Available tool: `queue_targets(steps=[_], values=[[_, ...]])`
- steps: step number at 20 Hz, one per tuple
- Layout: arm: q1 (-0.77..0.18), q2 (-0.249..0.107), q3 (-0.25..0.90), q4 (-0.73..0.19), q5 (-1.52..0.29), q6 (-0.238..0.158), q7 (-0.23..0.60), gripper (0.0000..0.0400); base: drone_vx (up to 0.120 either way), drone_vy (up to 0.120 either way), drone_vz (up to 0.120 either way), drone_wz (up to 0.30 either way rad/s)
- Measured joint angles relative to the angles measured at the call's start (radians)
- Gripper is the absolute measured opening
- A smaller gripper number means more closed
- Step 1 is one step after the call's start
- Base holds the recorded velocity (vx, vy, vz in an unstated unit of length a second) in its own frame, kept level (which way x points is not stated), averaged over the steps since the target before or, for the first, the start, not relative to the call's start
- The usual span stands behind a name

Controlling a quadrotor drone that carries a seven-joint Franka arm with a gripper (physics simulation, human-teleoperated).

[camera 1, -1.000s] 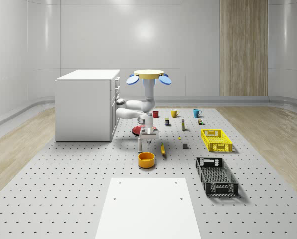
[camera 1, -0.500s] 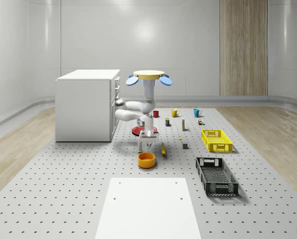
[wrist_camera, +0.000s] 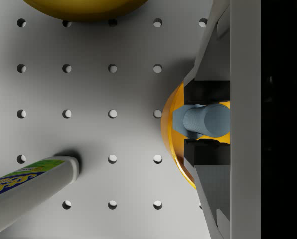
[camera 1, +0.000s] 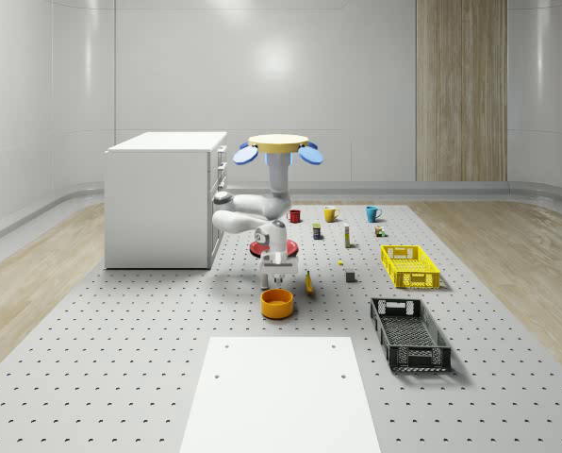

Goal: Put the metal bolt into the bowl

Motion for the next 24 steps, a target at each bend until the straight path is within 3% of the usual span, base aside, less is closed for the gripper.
queue_targets(steps=[7, 9, 10, 11, 13, 15, 19, 24], values=[[-0.001, -0.003, 0.0, 0.0, 0.001, 0.003, 0.001, 0.01, 0.12, 0.0, -0.114, 0.0], [-0.001, -0.003, 0.0, 0.0, 0.001, 0.003, 0.001, 0.01, 0.12, 0.0, 0.0, 0.0], [-0.001, -0.004, 0.001, 0.0, 0.002, 0.004, 0.001, 0.0124, 0.04, 0.0, 0.0, 0.0], [-0.001, -0.004, 0.001, 0.0, 0.002, 0.004, 0.001, 0.0185, 0.0, 0.0, 0.0, 0.0], [-0.001, -0.005, 0.001, 0.0, 0.002, 0.005, 0.001, 0.0269, 0.0, 0.0, 0.0, 0.0], [-0.001, -0.005, 0.002, 0.0, 0.003, 0.005, 0.001, 0.0321, 0.0, 0.0, 0.0, 0.0], [0.001, -0.006, 0.028, -0.005, 0.028, -0.003, 0.002, 0.0371, 0.0, 0.0, 0.0, 0.0], [0.002, -0.008, 0.044, -0.008, 0.044, -0.006, 0.002, 0.0392, 0.0, 0.0, 0.0, 0.0]])
